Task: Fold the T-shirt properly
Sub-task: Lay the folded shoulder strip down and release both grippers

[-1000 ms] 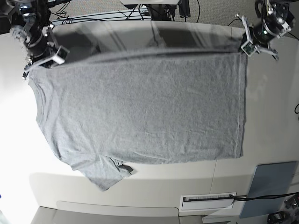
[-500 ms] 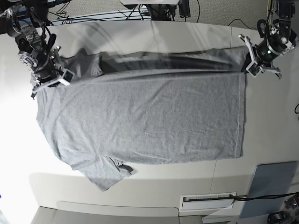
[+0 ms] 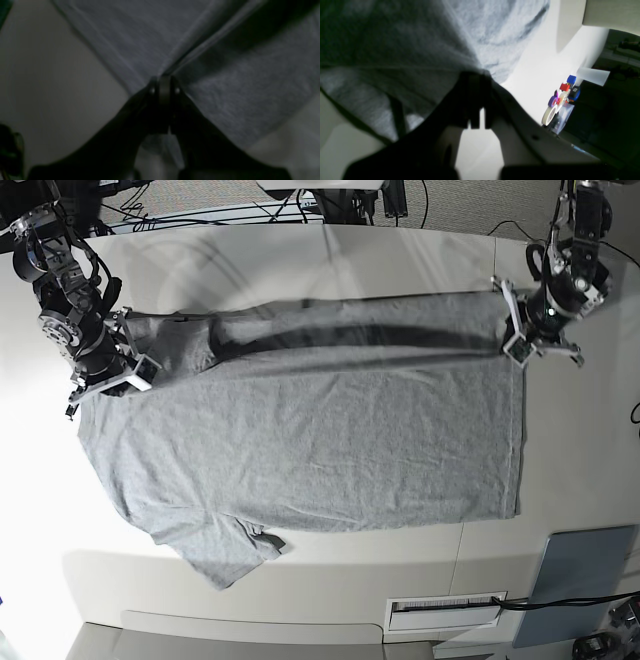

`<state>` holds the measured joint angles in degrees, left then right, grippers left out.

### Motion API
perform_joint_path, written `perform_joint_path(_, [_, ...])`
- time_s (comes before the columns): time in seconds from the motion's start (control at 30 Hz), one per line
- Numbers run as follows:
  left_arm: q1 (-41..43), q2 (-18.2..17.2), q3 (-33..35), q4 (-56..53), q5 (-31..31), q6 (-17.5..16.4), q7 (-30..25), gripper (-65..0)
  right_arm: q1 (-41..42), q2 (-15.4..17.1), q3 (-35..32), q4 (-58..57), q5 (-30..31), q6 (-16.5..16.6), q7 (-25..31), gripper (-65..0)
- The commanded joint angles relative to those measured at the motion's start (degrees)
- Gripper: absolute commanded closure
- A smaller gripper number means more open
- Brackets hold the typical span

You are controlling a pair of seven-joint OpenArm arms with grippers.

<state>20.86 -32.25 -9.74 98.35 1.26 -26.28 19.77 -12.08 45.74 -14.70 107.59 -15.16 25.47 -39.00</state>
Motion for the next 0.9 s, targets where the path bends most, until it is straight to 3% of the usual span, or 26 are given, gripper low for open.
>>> perform_joint_path(0.0, [-1.0,-1.1,-0.5,0.8,0.0,1.0,-0.2,0.0,0.7,1.4,0.7,0.7,-1.2,-0.9,0.1,0.0])
perform_joint_path(0.87, [-6.1,-1.1,-0.5,0.8,-2.6,0.8,-0.2,0.0,0.7,1.4,0.7,0.7,-1.2,-0.9,0.9,0.0])
